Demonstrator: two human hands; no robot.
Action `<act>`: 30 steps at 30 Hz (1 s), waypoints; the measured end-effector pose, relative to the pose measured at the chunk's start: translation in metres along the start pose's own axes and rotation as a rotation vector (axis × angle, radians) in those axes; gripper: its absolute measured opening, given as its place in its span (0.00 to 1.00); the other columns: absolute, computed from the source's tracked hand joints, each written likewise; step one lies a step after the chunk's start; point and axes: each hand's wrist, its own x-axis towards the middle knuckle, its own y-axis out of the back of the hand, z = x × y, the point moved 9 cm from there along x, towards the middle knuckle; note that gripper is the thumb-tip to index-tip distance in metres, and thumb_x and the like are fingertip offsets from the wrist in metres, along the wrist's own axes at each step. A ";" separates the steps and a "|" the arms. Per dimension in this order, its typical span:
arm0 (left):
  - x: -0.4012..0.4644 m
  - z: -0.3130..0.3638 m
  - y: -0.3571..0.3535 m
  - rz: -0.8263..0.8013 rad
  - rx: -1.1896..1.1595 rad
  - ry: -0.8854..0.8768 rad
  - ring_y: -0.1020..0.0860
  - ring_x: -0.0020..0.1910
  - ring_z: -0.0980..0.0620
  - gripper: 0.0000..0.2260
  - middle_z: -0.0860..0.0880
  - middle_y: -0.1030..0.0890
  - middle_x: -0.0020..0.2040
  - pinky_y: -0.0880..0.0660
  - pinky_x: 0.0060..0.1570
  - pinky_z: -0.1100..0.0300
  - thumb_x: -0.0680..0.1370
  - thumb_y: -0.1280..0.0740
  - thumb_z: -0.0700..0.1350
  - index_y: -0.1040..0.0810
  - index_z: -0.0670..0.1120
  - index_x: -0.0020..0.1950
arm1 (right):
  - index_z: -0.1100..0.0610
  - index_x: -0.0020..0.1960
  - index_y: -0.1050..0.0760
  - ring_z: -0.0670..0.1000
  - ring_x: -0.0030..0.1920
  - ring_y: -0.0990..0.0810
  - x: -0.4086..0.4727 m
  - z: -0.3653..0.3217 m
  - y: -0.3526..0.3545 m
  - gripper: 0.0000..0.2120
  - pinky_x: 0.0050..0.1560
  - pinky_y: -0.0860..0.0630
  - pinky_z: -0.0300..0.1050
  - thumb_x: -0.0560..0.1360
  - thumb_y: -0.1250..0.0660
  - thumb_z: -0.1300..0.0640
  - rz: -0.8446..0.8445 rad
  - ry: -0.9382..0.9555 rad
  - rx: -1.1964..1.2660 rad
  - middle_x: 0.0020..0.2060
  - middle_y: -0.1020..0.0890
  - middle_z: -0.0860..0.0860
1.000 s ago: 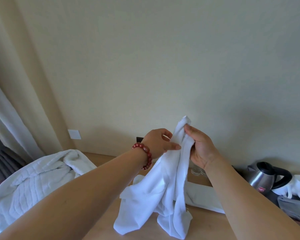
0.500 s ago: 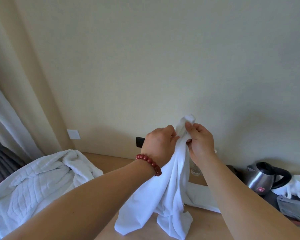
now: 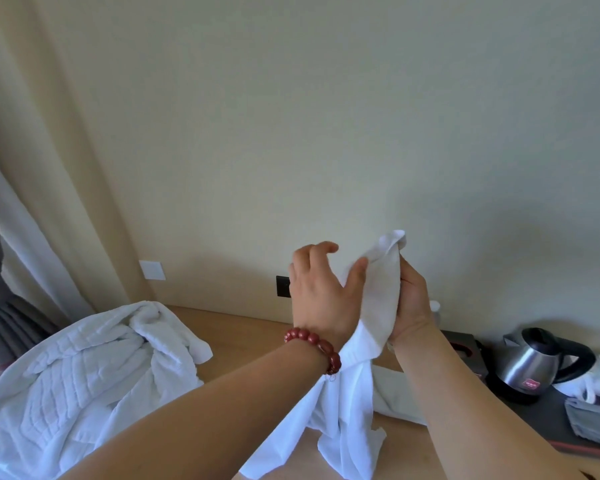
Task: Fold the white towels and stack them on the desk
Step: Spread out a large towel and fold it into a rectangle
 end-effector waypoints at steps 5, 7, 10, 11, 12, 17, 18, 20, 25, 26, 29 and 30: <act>-0.003 -0.022 -0.018 -0.248 0.048 0.100 0.38 0.71 0.54 0.21 0.55 0.32 0.70 0.38 0.64 0.67 0.76 0.34 0.64 0.22 0.54 0.64 | 0.50 0.51 0.27 0.54 0.50 0.24 0.012 0.002 -0.001 0.15 0.52 0.25 0.50 0.73 0.28 0.43 0.027 0.046 -0.017 0.45 0.26 0.51; -0.010 -0.020 -0.024 -0.297 0.087 0.069 0.39 0.70 0.57 0.24 0.56 0.32 0.70 0.41 0.59 0.73 0.74 0.32 0.65 0.23 0.55 0.67 | 0.49 0.45 0.25 0.47 0.46 0.25 0.016 0.000 -0.006 0.09 0.50 0.28 0.43 0.74 0.29 0.44 0.049 0.069 0.004 0.40 0.27 0.46; -0.014 -0.018 -0.030 -0.311 0.133 0.005 0.36 0.67 0.57 0.26 0.58 0.31 0.68 0.37 0.62 0.69 0.73 0.30 0.65 0.24 0.55 0.68 | 0.49 0.36 0.21 0.43 0.34 0.20 0.015 -0.002 0.001 0.19 0.43 0.27 0.39 0.82 0.41 0.46 0.176 0.079 0.140 0.32 0.24 0.43; -0.015 -0.016 -0.030 -0.306 0.118 -0.009 0.33 0.65 0.59 0.24 0.59 0.29 0.65 0.35 0.62 0.68 0.73 0.29 0.64 0.23 0.56 0.65 | 0.50 0.38 0.21 0.43 0.33 0.19 0.017 -0.006 0.006 0.19 0.42 0.26 0.39 0.83 0.41 0.47 0.209 0.110 0.133 0.32 0.23 0.43; -0.016 -0.017 -0.030 -0.303 0.084 0.002 0.30 0.62 0.60 0.20 0.60 0.26 0.62 0.31 0.61 0.67 0.73 0.28 0.62 0.21 0.56 0.62 | 0.50 0.38 0.21 0.43 0.33 0.20 0.016 -0.008 0.006 0.18 0.40 0.24 0.39 0.82 0.41 0.47 0.240 0.141 0.110 0.32 0.23 0.44; -0.014 -0.053 -0.036 -0.316 -0.208 0.429 0.20 0.46 0.59 0.14 0.56 0.19 0.47 0.23 0.48 0.64 0.71 0.23 0.56 0.21 0.53 0.50 | 0.48 0.32 0.22 0.43 0.38 0.23 0.019 -0.006 0.010 0.21 0.48 0.29 0.41 0.82 0.39 0.45 0.280 0.176 0.071 0.33 0.27 0.43; -0.013 -0.062 -0.040 -0.316 -0.276 0.506 0.19 0.46 0.57 0.17 0.54 0.19 0.48 0.21 0.51 0.59 0.69 0.21 0.55 0.22 0.53 0.51 | 0.48 0.32 0.22 0.43 0.38 0.22 0.019 -0.005 0.011 0.22 0.49 0.30 0.42 0.82 0.40 0.45 0.263 0.179 0.077 0.33 0.26 0.44; -0.018 -0.072 -0.053 -0.369 -0.468 0.651 0.16 0.49 0.51 0.22 0.49 0.18 0.53 0.19 0.55 0.52 0.66 0.18 0.51 0.22 0.52 0.55 | 0.49 0.33 0.21 0.44 0.39 0.22 0.021 0.000 0.012 0.21 0.49 0.29 0.43 0.82 0.40 0.47 0.253 0.152 0.117 0.34 0.26 0.44; -0.027 -0.076 -0.076 -0.416 -0.699 0.790 0.16 0.54 0.44 0.39 0.44 0.15 0.54 0.21 0.59 0.48 0.48 0.13 0.55 0.17 0.45 0.56 | 0.51 0.52 0.22 0.50 0.47 0.19 0.022 -0.007 0.015 0.09 0.53 0.23 0.50 0.80 0.36 0.47 0.288 0.177 -0.002 0.45 0.18 0.50; -0.024 -0.078 -0.074 -0.390 -0.683 0.777 0.16 0.52 0.44 0.33 0.44 0.15 0.51 0.21 0.60 0.48 0.52 0.14 0.54 0.16 0.44 0.53 | 0.51 0.52 0.22 0.50 0.47 0.19 0.023 -0.006 0.018 0.09 0.54 0.24 0.50 0.80 0.36 0.46 0.306 0.166 -0.019 0.45 0.18 0.50; -0.019 -0.078 -0.064 -0.283 -0.608 0.733 0.20 0.42 0.49 0.12 0.48 0.17 0.41 0.22 0.54 0.52 0.68 0.20 0.45 0.18 0.42 0.45 | 0.50 0.41 0.31 0.45 0.43 0.28 0.025 0.001 0.016 0.12 0.54 0.32 0.43 0.80 0.38 0.47 0.290 0.104 0.047 0.36 0.31 0.46; -0.016 -0.077 -0.059 -0.244 -0.595 0.705 0.21 0.40 0.50 0.10 0.49 0.18 0.39 0.21 0.51 0.53 0.70 0.21 0.44 0.18 0.42 0.44 | 0.50 0.41 0.32 0.45 0.43 0.28 0.027 0.000 0.020 0.12 0.54 0.32 0.43 0.80 0.37 0.47 0.308 0.111 0.037 0.37 0.32 0.46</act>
